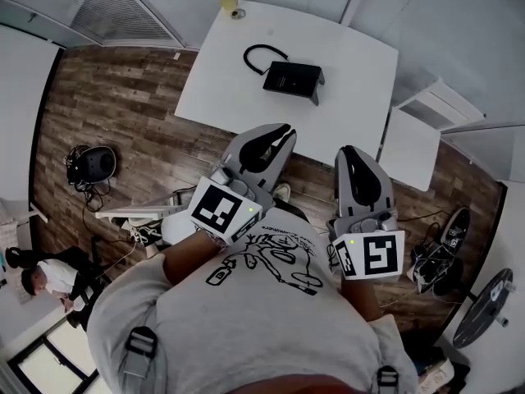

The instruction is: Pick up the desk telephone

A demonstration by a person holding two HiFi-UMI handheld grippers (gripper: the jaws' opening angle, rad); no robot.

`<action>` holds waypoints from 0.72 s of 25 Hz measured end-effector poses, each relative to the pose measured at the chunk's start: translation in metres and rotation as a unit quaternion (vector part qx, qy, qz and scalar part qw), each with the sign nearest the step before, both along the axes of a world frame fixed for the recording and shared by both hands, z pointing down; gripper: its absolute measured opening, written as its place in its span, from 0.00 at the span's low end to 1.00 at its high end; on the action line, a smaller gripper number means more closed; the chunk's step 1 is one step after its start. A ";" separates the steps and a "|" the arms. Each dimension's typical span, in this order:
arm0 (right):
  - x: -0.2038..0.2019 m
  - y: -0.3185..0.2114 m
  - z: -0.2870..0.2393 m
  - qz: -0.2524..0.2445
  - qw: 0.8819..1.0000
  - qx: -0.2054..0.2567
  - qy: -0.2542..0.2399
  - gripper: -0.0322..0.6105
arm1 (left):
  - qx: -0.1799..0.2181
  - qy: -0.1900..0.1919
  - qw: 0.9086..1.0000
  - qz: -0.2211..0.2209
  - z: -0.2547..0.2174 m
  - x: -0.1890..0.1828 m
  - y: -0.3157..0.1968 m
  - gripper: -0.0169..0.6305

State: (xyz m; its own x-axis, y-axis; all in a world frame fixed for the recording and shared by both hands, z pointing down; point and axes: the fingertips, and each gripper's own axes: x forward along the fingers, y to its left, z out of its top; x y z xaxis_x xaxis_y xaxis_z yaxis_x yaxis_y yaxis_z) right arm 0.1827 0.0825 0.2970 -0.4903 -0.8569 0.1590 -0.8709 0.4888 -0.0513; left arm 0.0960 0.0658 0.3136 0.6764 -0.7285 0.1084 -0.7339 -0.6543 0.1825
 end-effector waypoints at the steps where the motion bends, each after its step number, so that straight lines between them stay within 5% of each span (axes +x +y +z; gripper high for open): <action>1: -0.001 -0.005 -0.001 0.000 1.000 0.001 0.000 0.08 | 0.001 0.000 1.000 -0.001 0.000 -0.001 -0.006 0.07; 18: -0.084 -0.155 -0.013 0.001 1.000 0.010 0.023 0.08 | 0.007 0.024 1.000 0.015 -0.007 -0.075 -0.154 0.07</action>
State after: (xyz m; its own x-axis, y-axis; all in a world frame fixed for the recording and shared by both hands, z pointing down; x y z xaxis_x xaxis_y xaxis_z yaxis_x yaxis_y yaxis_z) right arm 0.0989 -0.0730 0.2837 -0.4813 -0.8610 0.1645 -0.8729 0.4878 -0.0006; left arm 0.0208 -0.0883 0.3062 0.7021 -0.7090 0.0658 -0.7046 -0.6785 0.2079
